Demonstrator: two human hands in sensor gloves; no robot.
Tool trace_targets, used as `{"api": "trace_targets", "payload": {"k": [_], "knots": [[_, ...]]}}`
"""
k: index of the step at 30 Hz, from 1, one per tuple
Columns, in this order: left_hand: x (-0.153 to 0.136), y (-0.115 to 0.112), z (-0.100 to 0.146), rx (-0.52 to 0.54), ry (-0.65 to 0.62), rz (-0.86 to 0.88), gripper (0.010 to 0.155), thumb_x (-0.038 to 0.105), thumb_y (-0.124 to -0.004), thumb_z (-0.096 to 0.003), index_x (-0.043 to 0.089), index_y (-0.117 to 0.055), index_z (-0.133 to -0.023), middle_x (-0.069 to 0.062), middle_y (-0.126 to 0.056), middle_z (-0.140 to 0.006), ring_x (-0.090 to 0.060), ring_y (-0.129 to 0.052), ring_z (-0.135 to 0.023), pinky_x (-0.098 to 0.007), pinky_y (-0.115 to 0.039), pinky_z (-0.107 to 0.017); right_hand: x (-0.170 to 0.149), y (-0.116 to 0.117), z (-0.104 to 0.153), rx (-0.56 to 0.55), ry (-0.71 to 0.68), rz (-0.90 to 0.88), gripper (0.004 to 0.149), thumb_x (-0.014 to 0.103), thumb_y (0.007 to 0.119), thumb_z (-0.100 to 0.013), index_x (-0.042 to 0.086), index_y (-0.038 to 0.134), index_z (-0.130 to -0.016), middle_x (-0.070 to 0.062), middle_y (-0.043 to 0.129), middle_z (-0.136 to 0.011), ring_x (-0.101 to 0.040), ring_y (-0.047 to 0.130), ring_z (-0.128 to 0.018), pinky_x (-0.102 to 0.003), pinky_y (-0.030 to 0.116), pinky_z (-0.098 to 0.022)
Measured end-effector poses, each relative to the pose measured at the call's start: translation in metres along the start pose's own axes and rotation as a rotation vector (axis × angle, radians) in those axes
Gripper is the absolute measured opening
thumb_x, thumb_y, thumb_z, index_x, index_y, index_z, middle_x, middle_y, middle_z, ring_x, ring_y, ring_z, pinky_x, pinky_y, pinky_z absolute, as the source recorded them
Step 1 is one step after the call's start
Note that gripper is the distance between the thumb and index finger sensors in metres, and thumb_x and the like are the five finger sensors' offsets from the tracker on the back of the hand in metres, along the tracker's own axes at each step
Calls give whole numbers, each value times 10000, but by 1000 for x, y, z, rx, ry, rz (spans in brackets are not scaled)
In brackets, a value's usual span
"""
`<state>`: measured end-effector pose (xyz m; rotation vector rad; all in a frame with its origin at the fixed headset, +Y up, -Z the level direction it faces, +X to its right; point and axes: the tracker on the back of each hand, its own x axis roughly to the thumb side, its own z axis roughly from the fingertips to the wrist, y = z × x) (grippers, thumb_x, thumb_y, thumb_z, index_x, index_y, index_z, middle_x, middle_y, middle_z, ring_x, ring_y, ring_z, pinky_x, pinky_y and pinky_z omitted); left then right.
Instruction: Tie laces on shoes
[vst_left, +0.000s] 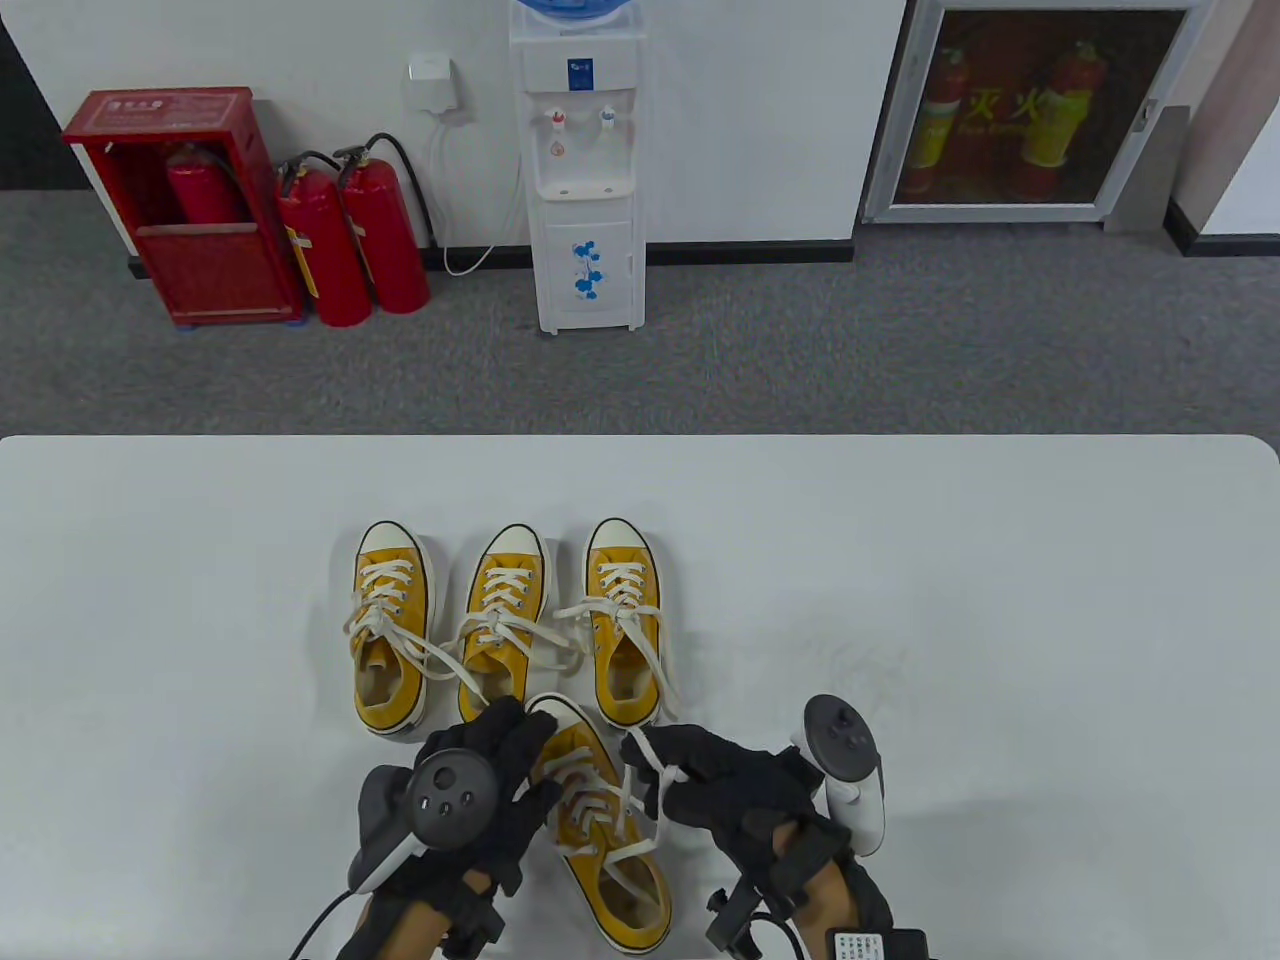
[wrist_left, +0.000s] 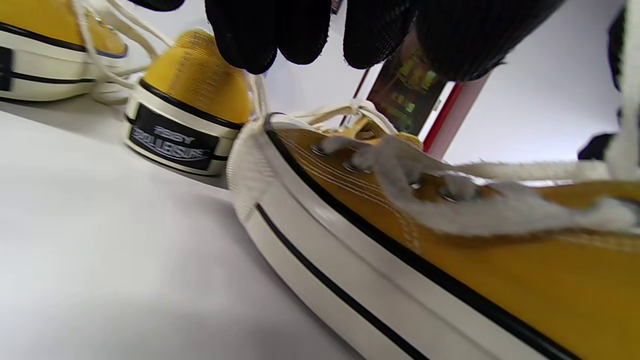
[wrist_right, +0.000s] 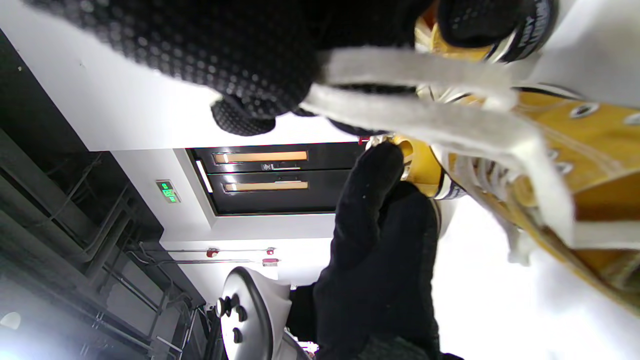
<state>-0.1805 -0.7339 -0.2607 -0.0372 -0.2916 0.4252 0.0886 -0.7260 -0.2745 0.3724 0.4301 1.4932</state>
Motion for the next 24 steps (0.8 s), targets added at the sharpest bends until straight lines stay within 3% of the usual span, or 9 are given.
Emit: {"api": "trace_targets", "payload": {"k": [6, 13, 18, 24], "knots": [[14, -18, -14, -127, -35, 12, 596, 455, -755, -515, 438, -593, -1088, -63, -461, -1249, -413, -545, -1107, -764, -308, -771, 1, 2, 0, 19, -11, -1, 526, 203, 858, -394, 251, 843, -918, -50, 737, -940, -189, 898, -584, -648, 533, -675], [30, -28, -24, -247, -63, 80, 580, 429, -721, -534, 429, -594, -1100, -33, -428, -1282, -433, -355, -1196, -790, -196, -759, 1, 1, -1, 25, -23, -7, 511, 232, 869, -396, 241, 855, -907, -48, 725, -951, -178, 897, -575, -650, 530, -677], [28, -29, -25, -219, -61, 128, 416, 409, -754, -522, 380, -844, -927, -37, -603, -1232, -410, -355, -1201, -787, -212, -760, 2, 3, -1, 49, -35, -28, 525, 280, 887, -404, 220, 840, -923, -53, 700, -974, -187, 884, -606, -669, 502, -685], [21, -18, -20, -139, -59, 166, 402, 432, -751, -508, 296, -817, -881, -58, -706, -1156, -415, -505, -1164, -792, -270, -755, 2, 3, 0, 69, -58, -51, 589, 394, 904, -416, 187, 803, -958, -58, 646, -1018, -213, 856, -685, -700, 454, -698]]}}
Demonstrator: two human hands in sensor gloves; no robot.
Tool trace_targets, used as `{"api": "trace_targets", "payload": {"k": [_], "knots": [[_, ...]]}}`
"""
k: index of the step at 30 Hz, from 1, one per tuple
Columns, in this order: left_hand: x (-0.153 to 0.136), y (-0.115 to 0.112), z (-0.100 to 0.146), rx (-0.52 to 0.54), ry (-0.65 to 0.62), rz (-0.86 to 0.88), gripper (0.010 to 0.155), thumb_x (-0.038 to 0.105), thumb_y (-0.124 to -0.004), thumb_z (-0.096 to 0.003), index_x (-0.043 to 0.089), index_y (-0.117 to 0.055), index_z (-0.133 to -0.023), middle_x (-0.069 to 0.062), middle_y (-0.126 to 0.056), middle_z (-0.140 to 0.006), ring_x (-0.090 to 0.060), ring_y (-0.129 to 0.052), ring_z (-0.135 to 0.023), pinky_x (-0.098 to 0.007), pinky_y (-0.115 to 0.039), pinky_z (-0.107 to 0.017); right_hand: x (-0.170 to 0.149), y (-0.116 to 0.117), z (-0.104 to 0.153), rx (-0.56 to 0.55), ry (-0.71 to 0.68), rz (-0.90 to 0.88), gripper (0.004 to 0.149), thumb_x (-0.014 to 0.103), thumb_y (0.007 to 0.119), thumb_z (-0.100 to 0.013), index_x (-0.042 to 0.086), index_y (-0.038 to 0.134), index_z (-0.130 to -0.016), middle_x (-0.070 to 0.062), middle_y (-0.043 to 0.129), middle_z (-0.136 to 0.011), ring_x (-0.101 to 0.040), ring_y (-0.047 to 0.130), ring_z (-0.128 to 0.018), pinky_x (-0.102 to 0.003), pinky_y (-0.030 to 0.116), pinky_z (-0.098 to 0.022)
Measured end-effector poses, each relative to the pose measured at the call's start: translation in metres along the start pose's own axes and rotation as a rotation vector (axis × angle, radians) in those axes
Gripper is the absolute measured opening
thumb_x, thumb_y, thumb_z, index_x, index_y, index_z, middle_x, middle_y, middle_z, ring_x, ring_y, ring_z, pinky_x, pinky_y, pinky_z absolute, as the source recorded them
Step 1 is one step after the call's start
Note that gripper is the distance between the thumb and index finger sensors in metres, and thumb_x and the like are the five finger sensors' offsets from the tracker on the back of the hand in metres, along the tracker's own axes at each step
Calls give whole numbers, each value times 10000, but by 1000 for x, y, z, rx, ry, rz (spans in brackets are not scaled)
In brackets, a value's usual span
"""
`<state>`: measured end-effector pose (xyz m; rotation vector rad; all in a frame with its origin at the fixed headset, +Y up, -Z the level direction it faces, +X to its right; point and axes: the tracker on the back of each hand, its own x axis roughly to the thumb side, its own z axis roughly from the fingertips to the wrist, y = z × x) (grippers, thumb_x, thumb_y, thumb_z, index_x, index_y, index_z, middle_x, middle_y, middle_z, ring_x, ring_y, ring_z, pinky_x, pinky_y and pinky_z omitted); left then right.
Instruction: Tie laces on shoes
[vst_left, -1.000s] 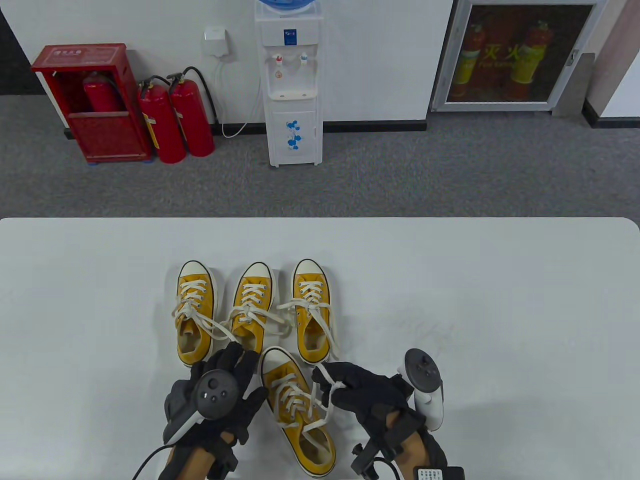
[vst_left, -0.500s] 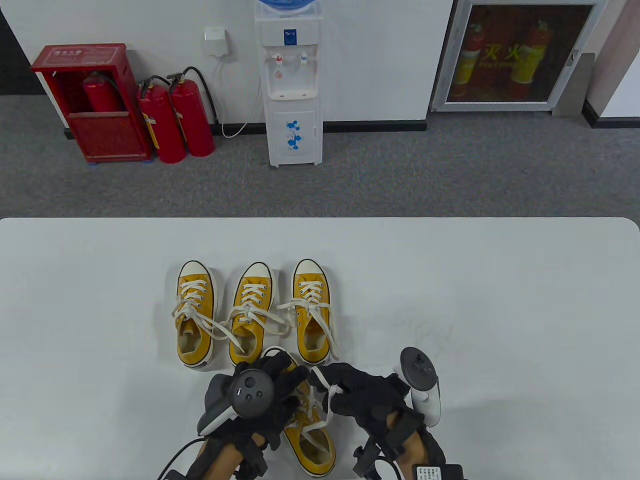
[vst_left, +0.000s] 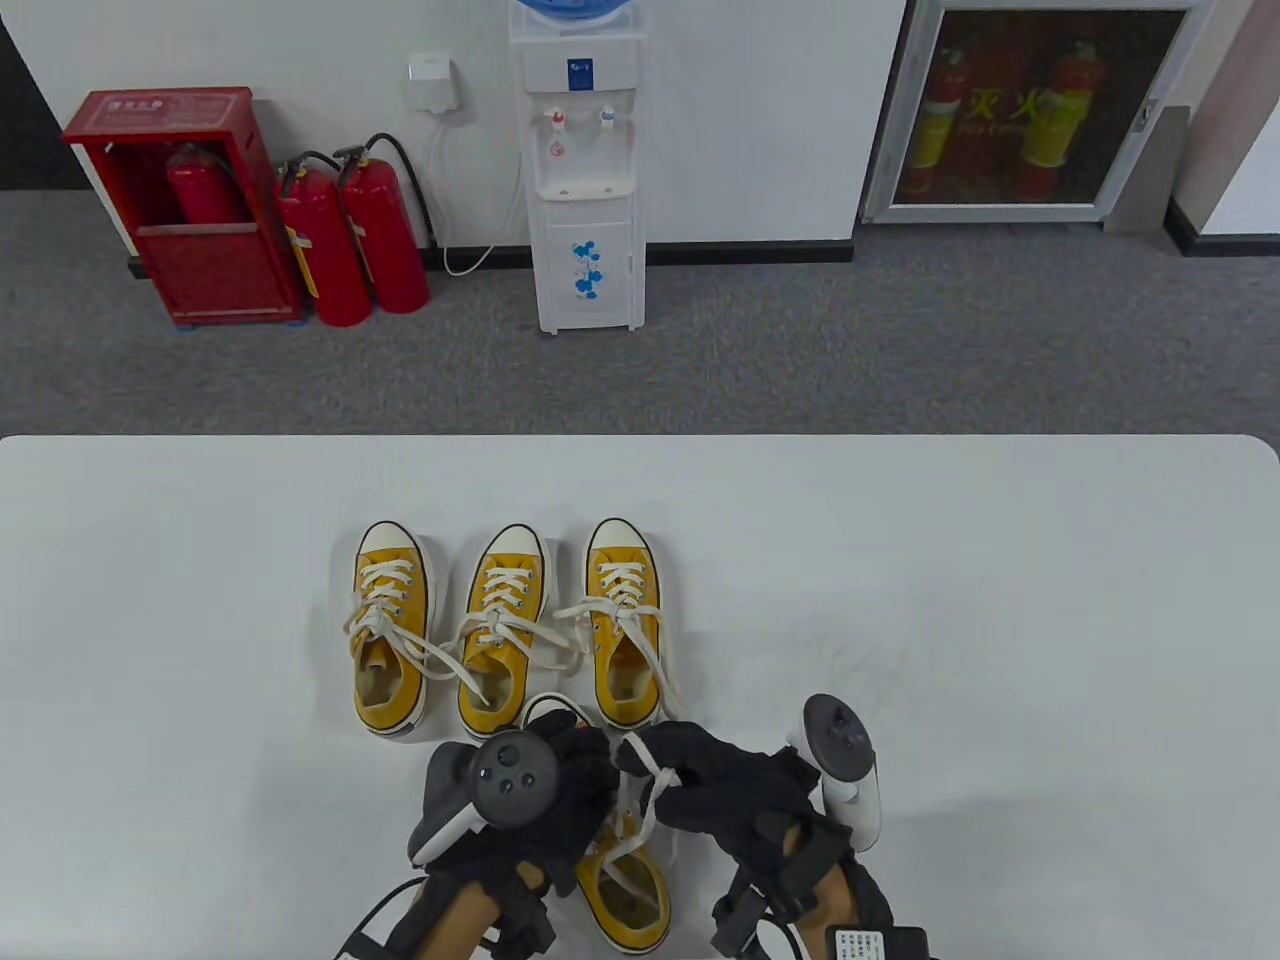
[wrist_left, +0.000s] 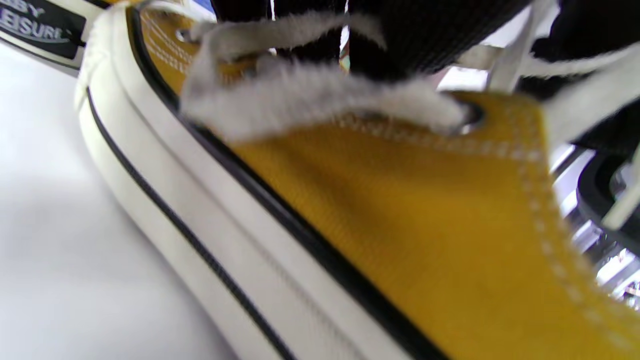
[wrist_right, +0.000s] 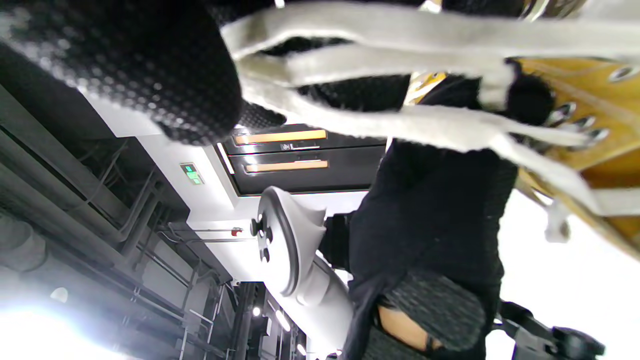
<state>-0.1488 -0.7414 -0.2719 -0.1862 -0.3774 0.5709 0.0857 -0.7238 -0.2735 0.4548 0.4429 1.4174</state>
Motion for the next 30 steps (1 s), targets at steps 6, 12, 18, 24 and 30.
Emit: {"api": "trace_targets", "payload": {"k": [6, 12, 18, 24, 30], "knots": [[-14, 20, 11, 68, 10, 90, 390, 479, -764, -501, 291, -825, -838, -47, -868, -987, -373, -837, -958, -746, -480, -745, -2, -1, 1, -57, 14, -37, 621, 567, 903, -411, 191, 856, -902, -52, 682, -997, -242, 837, -739, -717, 421, -697], [-30, 48, 23, 171, 40, 216, 378, 501, -774, -494, 302, -846, -808, -24, -974, -796, -326, -1007, -675, -618, -732, -629, -1, -5, 3, -138, 23, -36, 430, 490, 907, -428, 207, 960, -748, -20, 769, -941, -275, 841, -783, -735, 392, -693], [-48, 73, 35, 244, 50, 460, 384, 525, -777, -494, 303, -853, -797, -11, -1020, -700, -255, -1085, -495, -556, -843, -515, 1, -10, 5, -161, 19, -25, 428, 494, 897, -435, 210, 956, -750, -18, 759, -960, -310, 793, -861, -755, 345, -689], [-52, 81, 38, 220, 57, 635, 380, 539, -773, -501, 308, -849, -792, 19, -1043, -672, -219, -1125, -474, -528, -883, -492, 1, -7, 4, -135, 9, -35, 416, 499, 894, -439, 237, 947, -758, -25, 754, -973, -331, 766, -891, -760, 330, -689], [-56, 68, 34, 135, 24, 981, 375, 546, -755, -510, 277, -835, -759, 38, -1019, -745, -252, -1102, -644, -568, -825, -589, 1, -9, 5, -134, -1, -24, 410, 508, 896, -437, 258, 945, -757, -39, 708, -1003, -324, 758, -889, -760, 330, -690]]}}
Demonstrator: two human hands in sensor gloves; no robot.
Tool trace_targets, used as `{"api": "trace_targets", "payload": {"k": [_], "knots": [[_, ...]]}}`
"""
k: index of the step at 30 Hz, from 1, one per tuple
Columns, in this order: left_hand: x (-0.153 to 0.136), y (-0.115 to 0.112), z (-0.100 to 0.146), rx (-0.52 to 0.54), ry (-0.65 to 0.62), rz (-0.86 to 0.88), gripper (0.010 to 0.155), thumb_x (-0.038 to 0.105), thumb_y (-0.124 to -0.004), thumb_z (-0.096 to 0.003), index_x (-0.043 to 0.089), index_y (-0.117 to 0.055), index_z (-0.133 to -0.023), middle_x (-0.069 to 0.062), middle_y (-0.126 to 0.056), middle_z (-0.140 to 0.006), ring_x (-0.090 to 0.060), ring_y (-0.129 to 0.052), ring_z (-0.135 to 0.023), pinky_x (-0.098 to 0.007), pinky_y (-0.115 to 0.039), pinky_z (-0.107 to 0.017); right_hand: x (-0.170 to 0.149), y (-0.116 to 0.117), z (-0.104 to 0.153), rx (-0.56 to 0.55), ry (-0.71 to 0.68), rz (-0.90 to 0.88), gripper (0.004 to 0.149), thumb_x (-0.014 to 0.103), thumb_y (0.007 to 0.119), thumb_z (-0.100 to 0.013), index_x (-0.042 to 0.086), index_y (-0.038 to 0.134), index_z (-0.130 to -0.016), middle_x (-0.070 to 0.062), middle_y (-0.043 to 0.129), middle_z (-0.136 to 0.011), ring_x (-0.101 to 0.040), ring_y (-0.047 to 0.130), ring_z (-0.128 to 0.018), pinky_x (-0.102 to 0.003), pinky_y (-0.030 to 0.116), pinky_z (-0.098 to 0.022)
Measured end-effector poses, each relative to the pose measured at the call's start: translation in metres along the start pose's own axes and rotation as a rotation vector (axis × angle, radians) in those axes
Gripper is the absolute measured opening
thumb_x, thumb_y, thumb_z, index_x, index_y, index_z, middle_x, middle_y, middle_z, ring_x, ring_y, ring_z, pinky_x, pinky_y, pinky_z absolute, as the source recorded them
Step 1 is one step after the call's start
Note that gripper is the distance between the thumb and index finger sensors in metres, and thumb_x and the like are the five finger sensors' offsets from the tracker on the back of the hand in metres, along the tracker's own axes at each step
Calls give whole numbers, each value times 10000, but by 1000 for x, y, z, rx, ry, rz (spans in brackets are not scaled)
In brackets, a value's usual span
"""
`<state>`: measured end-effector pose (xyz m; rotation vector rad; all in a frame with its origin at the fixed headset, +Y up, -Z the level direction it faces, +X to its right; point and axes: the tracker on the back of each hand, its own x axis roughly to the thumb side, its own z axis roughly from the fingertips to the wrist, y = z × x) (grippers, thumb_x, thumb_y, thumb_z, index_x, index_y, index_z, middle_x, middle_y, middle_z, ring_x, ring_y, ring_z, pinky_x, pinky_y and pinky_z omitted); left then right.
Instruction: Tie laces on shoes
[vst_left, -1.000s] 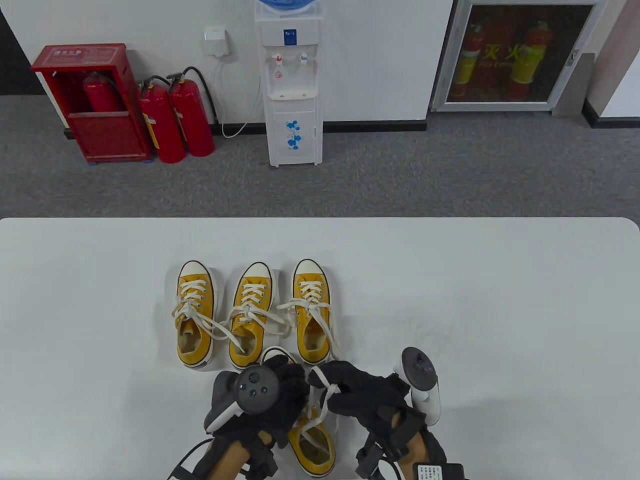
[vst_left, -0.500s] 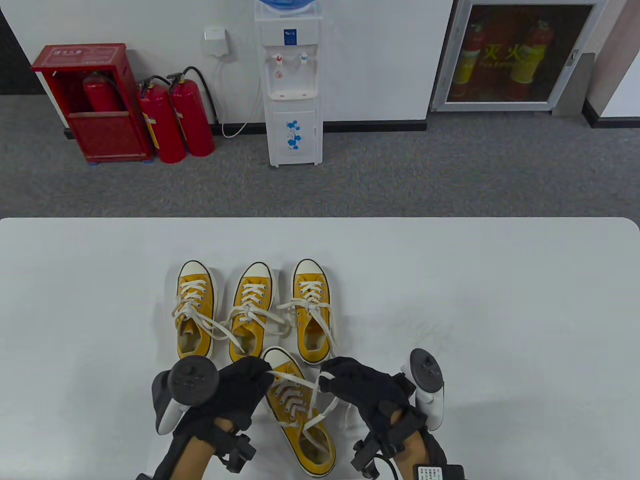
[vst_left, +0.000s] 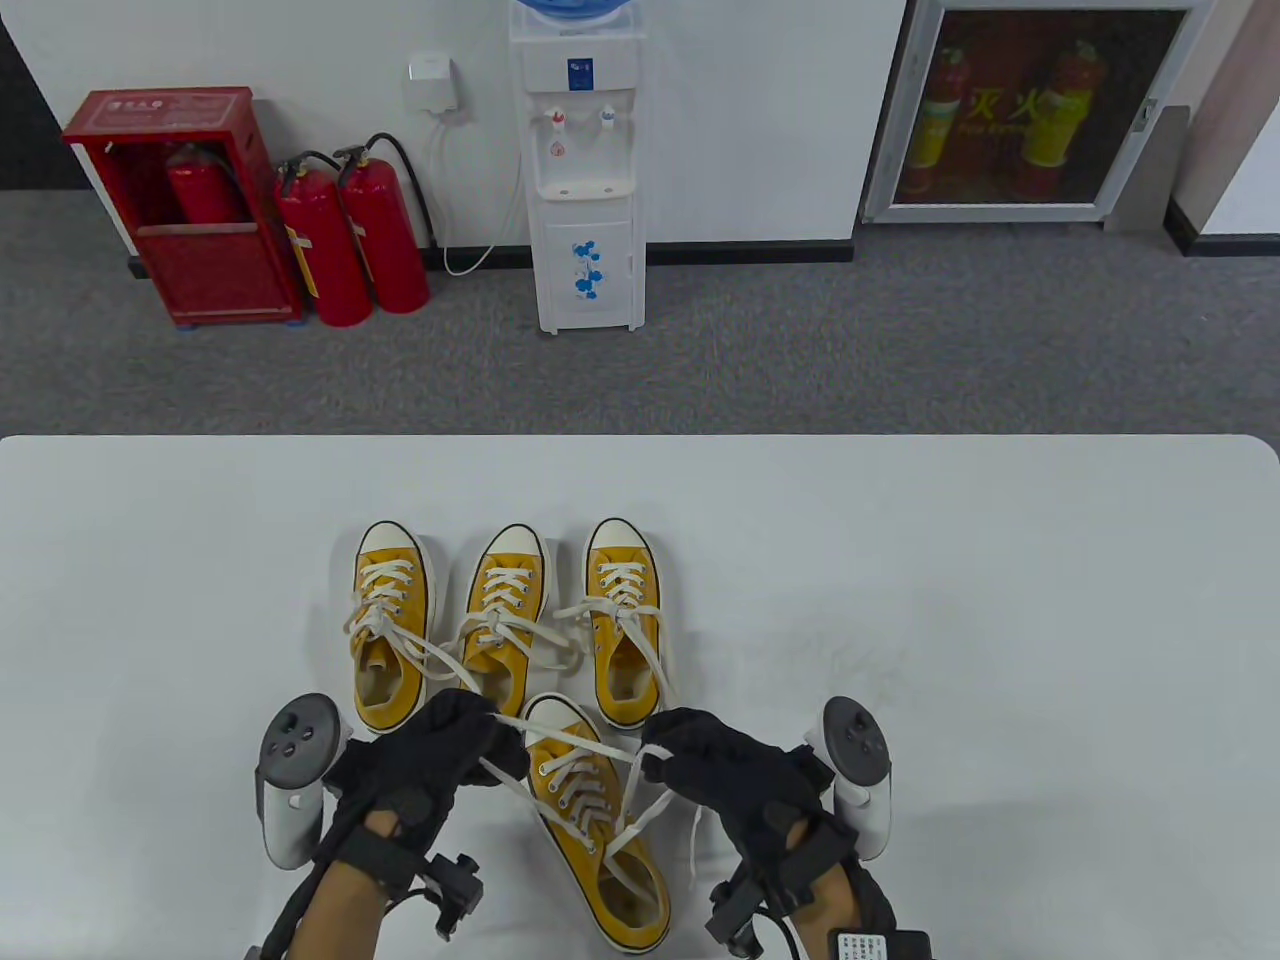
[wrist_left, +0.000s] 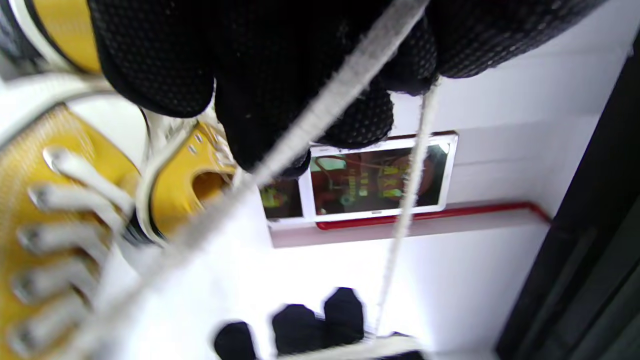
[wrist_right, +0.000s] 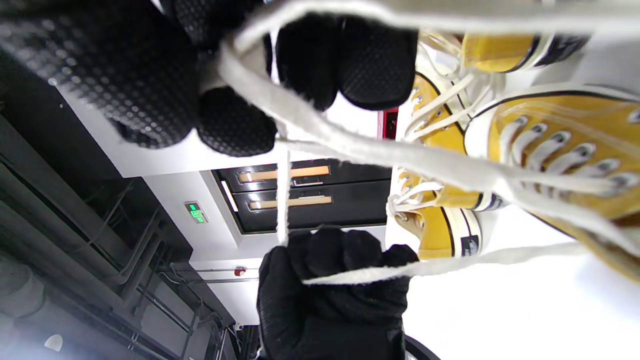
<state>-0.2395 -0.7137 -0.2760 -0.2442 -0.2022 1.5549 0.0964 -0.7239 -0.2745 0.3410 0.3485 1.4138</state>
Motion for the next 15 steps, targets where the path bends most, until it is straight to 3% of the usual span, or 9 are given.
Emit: {"api": "trace_targets", "payload": {"k": [7, 13, 15], "knots": [[-13, -9, -5, -155, 3, 418, 371, 556, -747, -521, 280, -825, -756, 57, -1012, -772, -239, -1093, -681, -557, -824, -623, 0, -2, 1, -7, 1, 2, 411, 506, 892, -441, 249, 944, -758, -45, 690, -1012, -315, 762, -879, -754, 339, -692], [-16, -14, -9, -264, -79, 584, 371, 570, -718, -545, 308, -781, -799, 85, -981, -898, -127, -1082, -469, -433, -882, -476, 0, -2, 1, -11, 6, 11, 412, 502, 893, -439, 241, 944, -755, -52, 691, -1009, -319, 765, -874, -754, 341, -692], [-16, -13, -9, -278, -104, 602, 376, 564, -708, -551, 299, -759, -814, 76, -940, -964, -125, -1078, -484, -417, -877, -471, 0, -3, 1, -13, 8, 17, 410, 502, 891, -442, 244, 943, -756, -50, 689, -1010, -319, 765, -875, -753, 342, -692]]}}
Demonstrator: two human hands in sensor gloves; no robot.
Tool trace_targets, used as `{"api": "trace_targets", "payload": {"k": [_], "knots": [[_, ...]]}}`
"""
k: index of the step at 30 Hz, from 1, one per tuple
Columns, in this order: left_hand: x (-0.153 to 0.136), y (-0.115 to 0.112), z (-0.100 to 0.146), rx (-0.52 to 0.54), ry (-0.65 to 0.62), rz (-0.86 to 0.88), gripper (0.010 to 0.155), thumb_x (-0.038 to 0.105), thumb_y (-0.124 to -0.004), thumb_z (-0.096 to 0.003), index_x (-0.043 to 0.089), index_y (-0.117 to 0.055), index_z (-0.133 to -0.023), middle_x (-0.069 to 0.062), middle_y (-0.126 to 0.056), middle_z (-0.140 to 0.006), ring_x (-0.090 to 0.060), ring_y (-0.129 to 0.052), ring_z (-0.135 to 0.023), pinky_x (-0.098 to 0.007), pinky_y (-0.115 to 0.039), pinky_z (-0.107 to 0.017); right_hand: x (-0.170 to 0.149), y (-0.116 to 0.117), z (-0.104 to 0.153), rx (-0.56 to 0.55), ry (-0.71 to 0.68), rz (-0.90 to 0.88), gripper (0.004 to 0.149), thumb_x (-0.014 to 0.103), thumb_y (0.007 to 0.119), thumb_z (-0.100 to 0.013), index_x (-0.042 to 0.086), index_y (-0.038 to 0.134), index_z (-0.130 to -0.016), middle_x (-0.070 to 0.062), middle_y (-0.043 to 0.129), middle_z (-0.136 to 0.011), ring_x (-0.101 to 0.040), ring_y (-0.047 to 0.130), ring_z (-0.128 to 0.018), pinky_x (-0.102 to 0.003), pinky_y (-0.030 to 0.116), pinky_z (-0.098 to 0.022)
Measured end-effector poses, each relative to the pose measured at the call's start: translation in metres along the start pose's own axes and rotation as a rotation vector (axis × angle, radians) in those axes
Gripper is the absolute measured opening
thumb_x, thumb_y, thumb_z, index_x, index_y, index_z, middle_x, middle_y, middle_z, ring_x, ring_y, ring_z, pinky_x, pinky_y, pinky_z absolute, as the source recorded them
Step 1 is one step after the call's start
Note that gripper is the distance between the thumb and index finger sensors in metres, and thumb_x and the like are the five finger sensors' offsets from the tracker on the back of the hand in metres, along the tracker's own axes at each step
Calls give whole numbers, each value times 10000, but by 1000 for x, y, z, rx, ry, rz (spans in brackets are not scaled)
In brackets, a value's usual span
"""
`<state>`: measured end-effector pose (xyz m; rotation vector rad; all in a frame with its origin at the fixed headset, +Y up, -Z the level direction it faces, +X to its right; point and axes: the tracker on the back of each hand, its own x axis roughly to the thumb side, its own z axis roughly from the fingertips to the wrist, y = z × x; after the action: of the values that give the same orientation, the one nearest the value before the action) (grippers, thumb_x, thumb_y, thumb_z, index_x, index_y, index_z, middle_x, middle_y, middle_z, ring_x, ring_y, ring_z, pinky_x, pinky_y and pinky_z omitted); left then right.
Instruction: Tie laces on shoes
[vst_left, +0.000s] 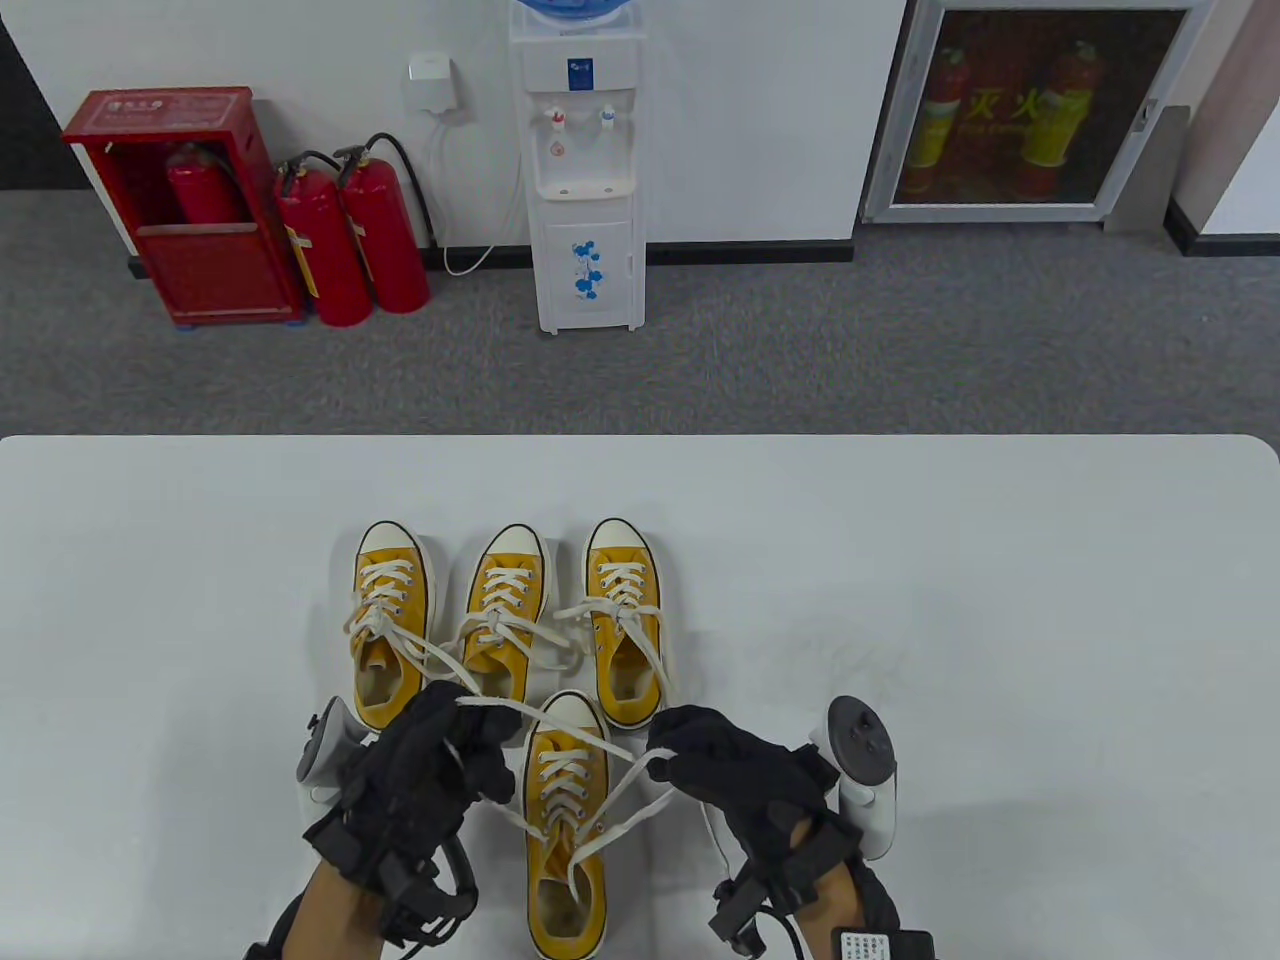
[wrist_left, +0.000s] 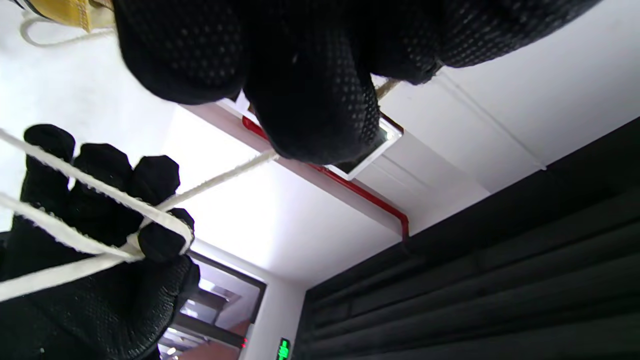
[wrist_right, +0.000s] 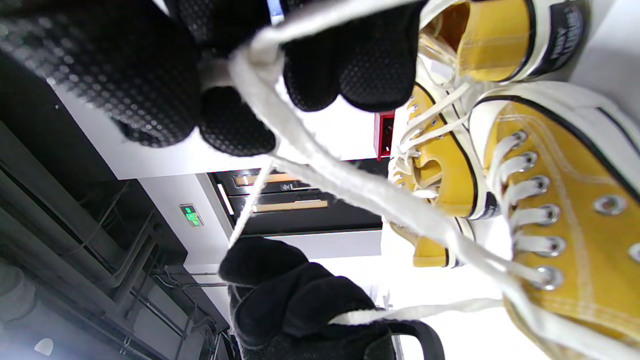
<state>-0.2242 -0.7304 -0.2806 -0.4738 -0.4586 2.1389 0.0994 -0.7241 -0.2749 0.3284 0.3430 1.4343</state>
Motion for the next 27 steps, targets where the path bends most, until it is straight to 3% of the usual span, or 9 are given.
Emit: {"api": "trace_targets", "payload": {"k": [3, 8, 22, 25, 27], "knots": [[1, 1, 1, -5, -29, -18, 371, 551, -698, -557, 312, -722, -840, 94, -856, -1057, -128, -1074, -588, -401, -862, -497, 0, -1, 0, 1, 5, 9, 411, 502, 892, -441, 248, 942, -759, -51, 686, -1011, -320, 766, -873, -753, 342, -693], [1, 3, 3, 16, -83, -21, 365, 542, -698, -559, 320, -691, -848, 110, -684, -1165, -118, -1068, -632, -374, -862, -492, 0, -1, 0, -3, 8, 18, 400, 501, 894, -440, 262, 944, -757, -56, 681, -1016, -322, 764, -875, -753, 339, -693], [6, 7, 9, 93, -157, -112, 369, 549, -687, -557, 341, -652, -859, 203, -451, -1227, -146, -942, -955, -394, -825, -596, 3, -7, 1, -9, -1, 79, 394, 492, 898, -437, 258, 947, -749, -64, 682, -1014, -322, 790, -854, -746, 367, -694], [8, 9, 11, 120, -162, -158, 361, 543, -686, -555, 346, -655, -856, 200, -300, -1241, -155, -873, -1025, -399, -811, -620, 6, -10, 2, -27, -10, 100, 403, 492, 902, -434, 225, 948, -732, -69, 679, -1015, -329, 788, -853, -745, 371, -693], [7, 12, 10, 96, -147, -156, 360, 541, -688, -559, 342, -659, -857, 191, -309, -1244, -170, -861, -1034, -414, -802, -631, 8, -12, 3, -36, -16, 122, 408, 492, 903, -433, 210, 947, -725, -71, 680, -1013, -331, 788, -856, -746, 373, -692]]}}
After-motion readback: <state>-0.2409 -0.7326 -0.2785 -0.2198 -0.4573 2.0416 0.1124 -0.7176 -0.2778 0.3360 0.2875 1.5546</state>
